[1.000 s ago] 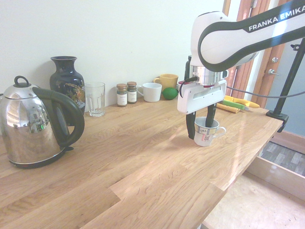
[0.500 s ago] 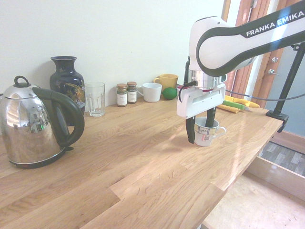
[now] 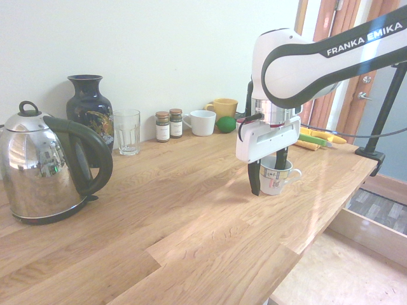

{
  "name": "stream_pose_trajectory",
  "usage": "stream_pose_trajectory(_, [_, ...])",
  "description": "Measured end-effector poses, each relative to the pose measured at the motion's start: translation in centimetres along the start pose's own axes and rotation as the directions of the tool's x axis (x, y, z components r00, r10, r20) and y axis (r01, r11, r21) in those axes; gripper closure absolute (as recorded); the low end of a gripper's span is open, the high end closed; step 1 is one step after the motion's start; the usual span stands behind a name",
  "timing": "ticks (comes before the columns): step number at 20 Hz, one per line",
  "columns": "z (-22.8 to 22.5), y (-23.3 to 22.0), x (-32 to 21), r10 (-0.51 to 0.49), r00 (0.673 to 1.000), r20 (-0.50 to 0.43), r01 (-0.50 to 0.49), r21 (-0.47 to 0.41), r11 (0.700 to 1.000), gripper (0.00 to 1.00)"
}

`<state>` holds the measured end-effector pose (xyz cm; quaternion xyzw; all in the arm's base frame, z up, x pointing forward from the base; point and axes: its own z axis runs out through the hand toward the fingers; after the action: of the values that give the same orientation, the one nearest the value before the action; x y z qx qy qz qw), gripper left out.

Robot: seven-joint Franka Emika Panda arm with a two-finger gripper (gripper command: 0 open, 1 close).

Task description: Put mug in the drawer

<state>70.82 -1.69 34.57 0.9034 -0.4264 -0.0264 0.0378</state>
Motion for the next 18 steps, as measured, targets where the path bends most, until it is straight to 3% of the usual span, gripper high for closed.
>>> stream_pose_trajectory(18, [0.62,0.43,0.48,0.013,1.0,-0.004,-0.013,0.006,1.0,1.0])
